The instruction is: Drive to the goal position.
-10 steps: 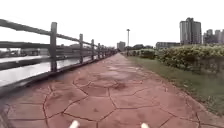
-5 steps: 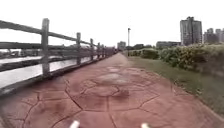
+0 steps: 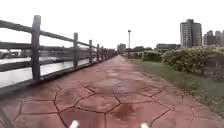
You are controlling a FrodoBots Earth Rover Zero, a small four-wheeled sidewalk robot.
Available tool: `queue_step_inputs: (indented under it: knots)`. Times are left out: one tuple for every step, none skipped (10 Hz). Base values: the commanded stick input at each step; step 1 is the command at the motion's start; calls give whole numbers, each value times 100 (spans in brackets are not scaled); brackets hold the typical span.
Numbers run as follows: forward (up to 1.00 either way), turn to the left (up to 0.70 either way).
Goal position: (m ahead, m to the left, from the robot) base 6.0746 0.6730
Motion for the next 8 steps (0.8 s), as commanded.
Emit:
queue_step_inputs:
  knots:
    - [70,0]
    - [70,0]
    - [70,0]
    - [70,0]
    - [70,0]
    - [70,0]
    - [70,0]
    - [70,0]
